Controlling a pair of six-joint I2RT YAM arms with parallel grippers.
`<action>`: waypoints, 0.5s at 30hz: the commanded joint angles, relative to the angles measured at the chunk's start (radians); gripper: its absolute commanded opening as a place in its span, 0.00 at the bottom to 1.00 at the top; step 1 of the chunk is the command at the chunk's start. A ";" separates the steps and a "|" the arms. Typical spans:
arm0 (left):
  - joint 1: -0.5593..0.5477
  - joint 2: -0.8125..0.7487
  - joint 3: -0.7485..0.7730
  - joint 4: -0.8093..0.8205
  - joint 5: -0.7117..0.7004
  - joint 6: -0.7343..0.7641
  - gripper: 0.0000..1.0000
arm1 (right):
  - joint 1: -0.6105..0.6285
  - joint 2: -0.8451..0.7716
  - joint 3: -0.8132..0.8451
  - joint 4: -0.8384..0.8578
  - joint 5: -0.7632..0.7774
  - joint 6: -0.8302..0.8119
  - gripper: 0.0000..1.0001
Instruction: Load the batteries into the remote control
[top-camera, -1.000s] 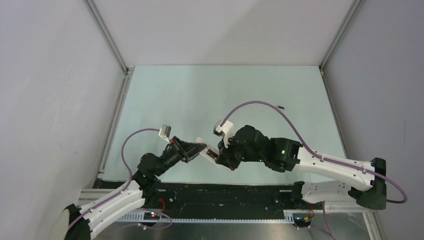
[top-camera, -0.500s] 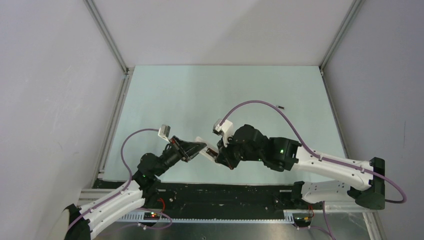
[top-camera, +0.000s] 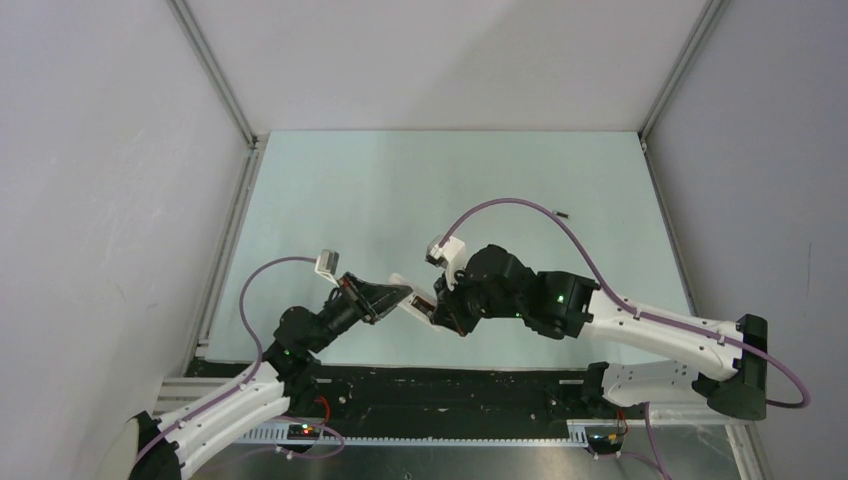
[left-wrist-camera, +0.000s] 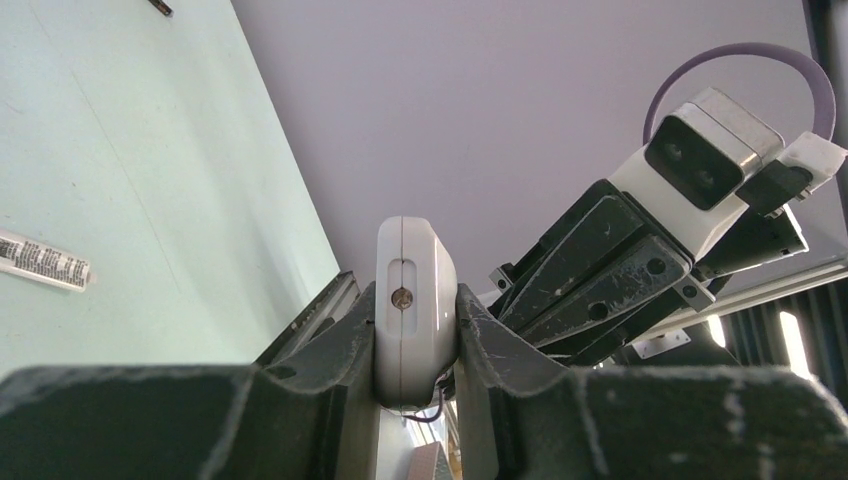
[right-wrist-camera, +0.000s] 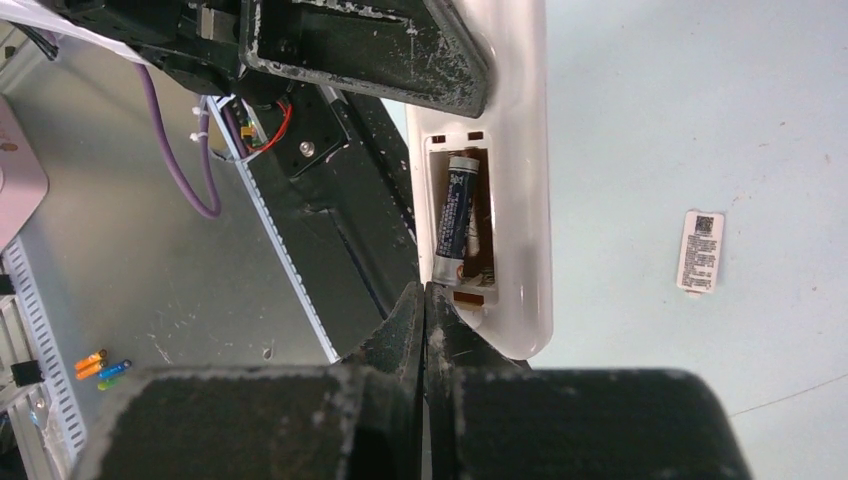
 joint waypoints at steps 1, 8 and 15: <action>-0.005 -0.024 0.034 0.094 0.082 0.000 0.00 | -0.030 0.008 0.005 0.022 0.051 -0.004 0.00; -0.005 -0.042 0.042 0.094 0.116 0.027 0.00 | -0.044 0.010 0.006 0.036 0.022 -0.001 0.00; -0.006 -0.045 0.057 0.098 0.142 0.046 0.00 | -0.052 0.018 0.005 0.043 0.001 -0.002 0.00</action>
